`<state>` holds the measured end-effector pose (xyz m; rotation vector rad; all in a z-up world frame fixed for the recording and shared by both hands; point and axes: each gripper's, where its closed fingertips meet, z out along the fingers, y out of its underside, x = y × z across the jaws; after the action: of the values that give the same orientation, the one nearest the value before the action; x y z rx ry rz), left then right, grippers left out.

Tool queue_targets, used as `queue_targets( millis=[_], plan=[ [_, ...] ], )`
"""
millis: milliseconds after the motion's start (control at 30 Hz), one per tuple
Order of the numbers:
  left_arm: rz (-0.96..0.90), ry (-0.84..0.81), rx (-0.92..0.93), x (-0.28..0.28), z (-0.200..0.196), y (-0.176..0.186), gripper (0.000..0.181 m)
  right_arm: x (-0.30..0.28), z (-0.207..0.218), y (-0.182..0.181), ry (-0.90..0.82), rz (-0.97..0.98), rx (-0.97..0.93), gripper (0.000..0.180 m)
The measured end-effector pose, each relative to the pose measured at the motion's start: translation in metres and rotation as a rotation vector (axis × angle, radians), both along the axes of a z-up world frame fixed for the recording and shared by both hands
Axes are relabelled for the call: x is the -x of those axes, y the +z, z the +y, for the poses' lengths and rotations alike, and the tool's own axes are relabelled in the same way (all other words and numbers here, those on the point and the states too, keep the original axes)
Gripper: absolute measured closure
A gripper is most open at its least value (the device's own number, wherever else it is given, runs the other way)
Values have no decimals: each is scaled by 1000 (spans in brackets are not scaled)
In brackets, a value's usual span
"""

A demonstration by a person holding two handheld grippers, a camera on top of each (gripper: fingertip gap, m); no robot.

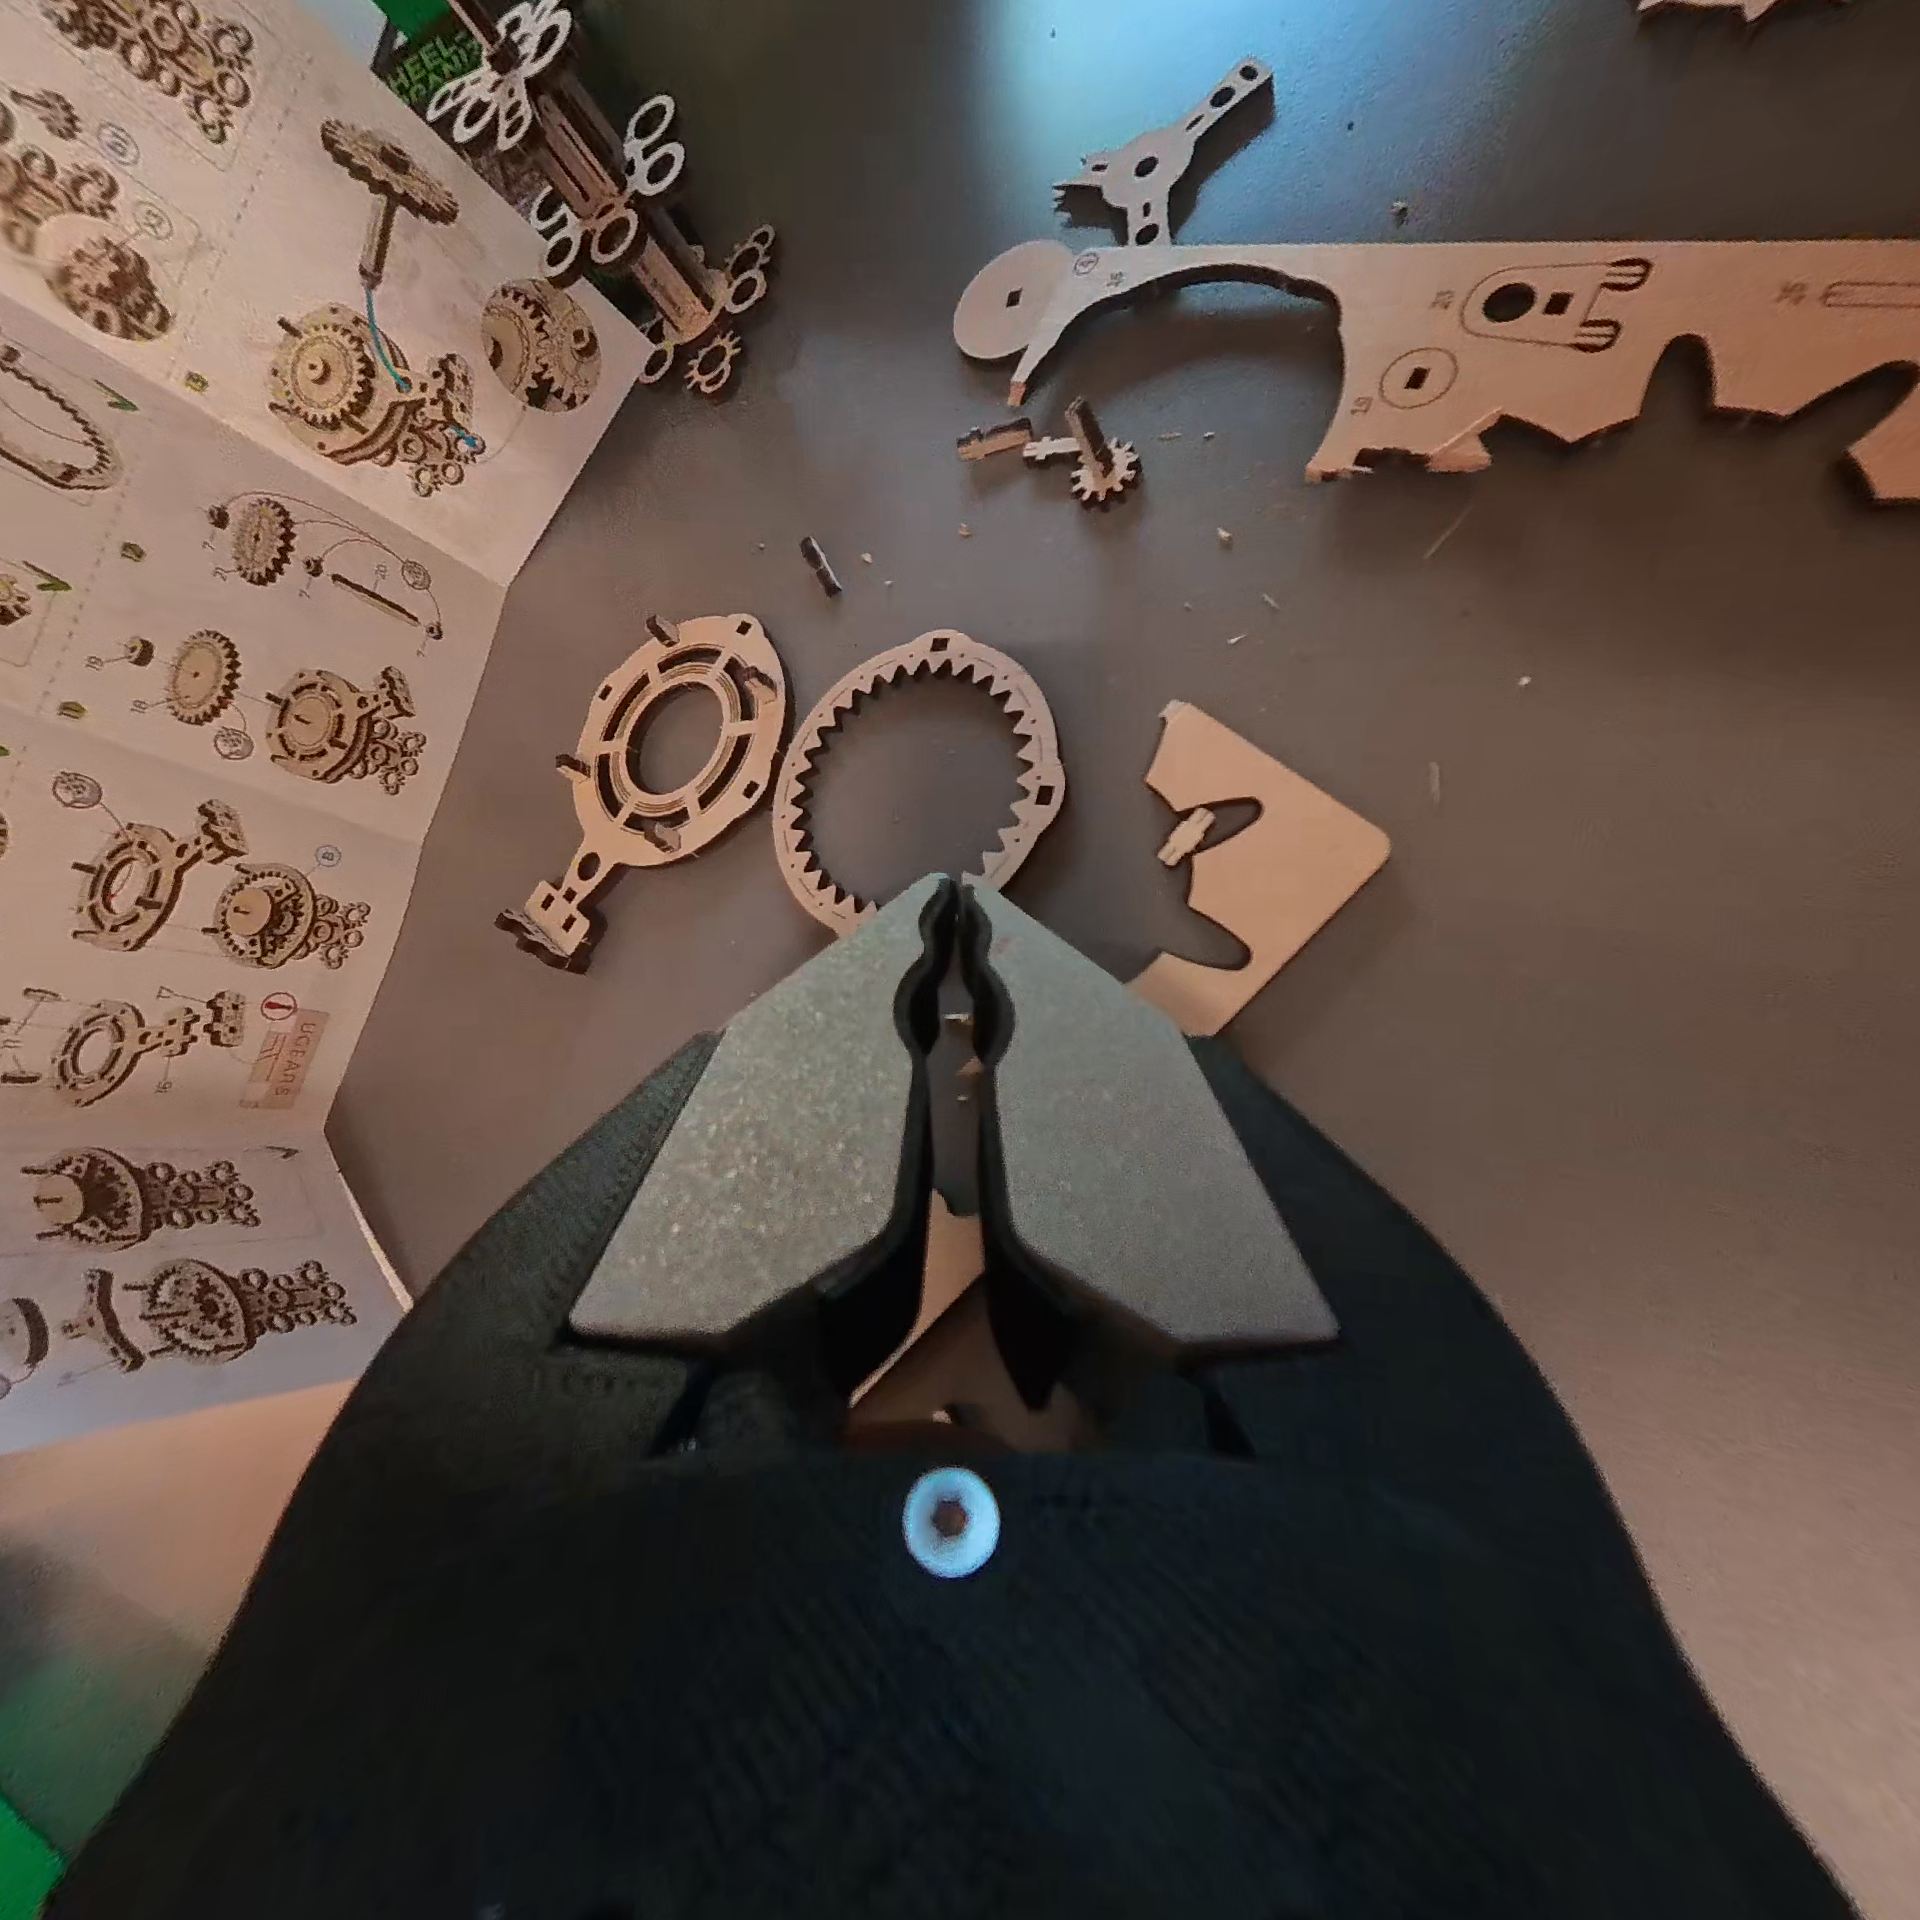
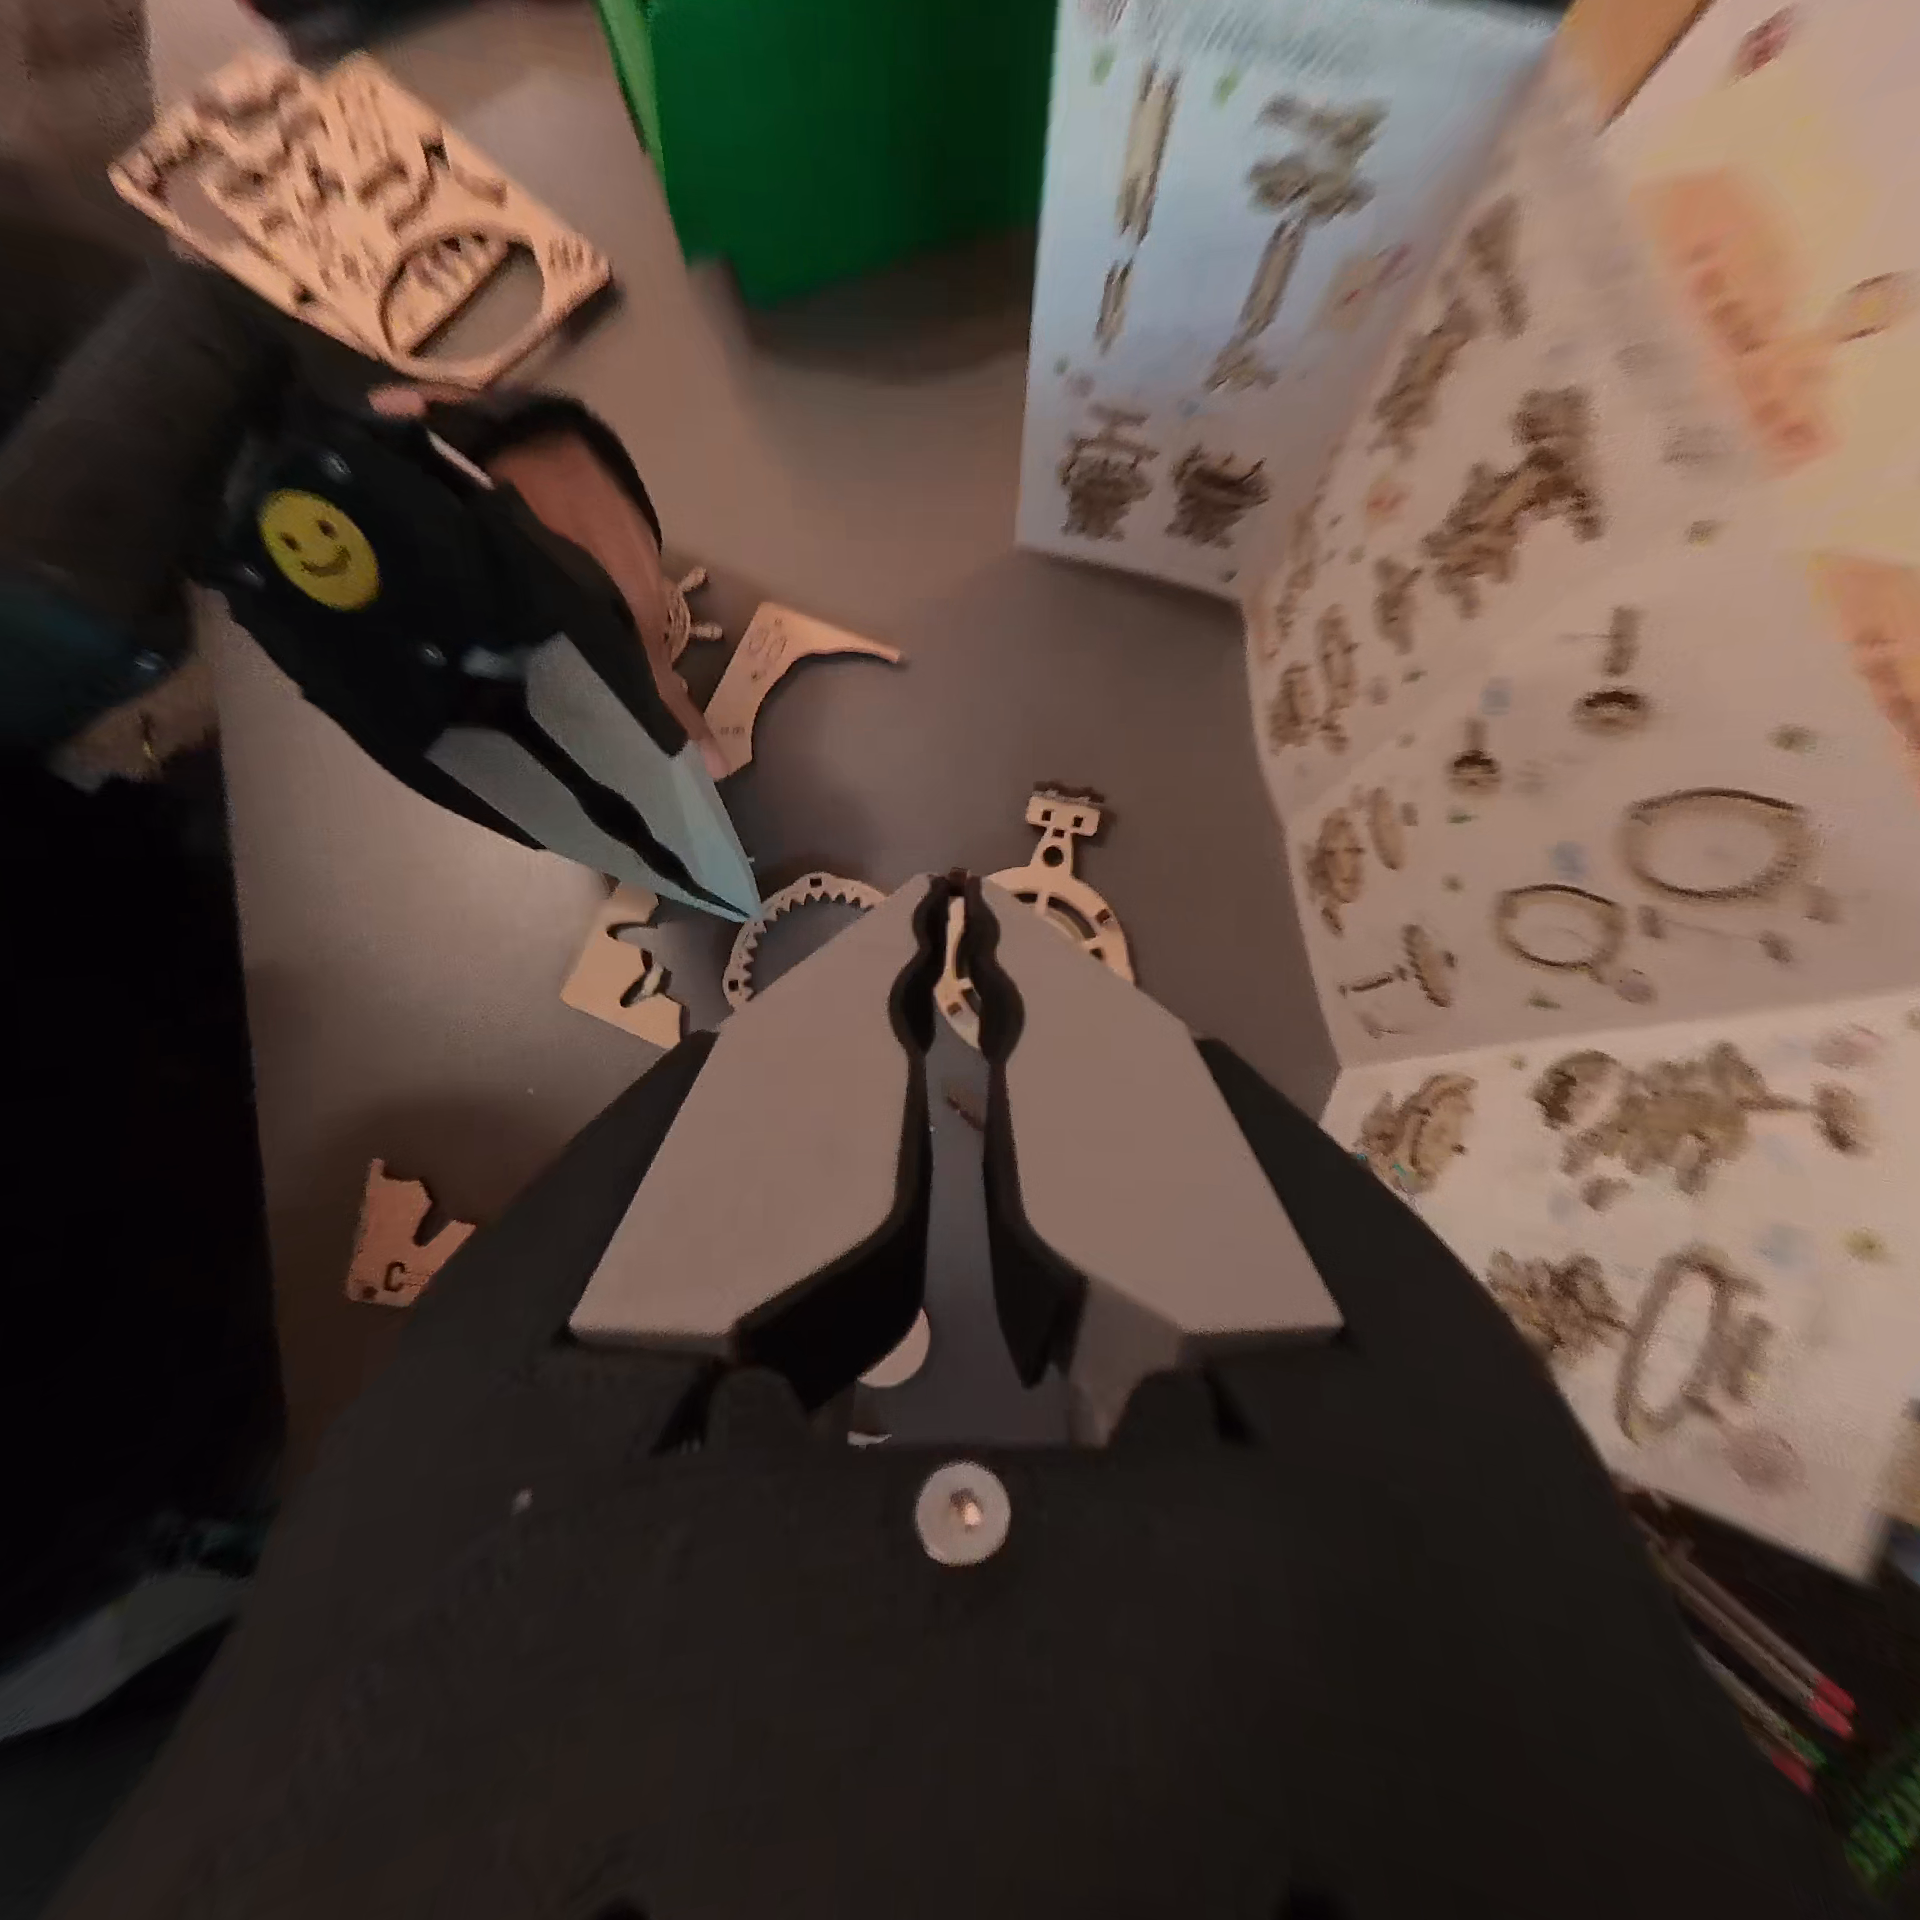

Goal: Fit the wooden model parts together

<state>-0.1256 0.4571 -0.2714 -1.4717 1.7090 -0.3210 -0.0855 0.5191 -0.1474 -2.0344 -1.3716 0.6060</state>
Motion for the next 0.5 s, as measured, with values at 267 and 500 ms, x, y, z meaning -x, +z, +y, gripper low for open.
queue_targets(
  millis=[267,500],
  plan=[
    [37,20,-12,4,5,-6,181,-41,14,22,-116,-14,-36,180],
    [34,49,-25,6,11,-5,181,-48,15,35,-134,37,-43,180]
  ],
)
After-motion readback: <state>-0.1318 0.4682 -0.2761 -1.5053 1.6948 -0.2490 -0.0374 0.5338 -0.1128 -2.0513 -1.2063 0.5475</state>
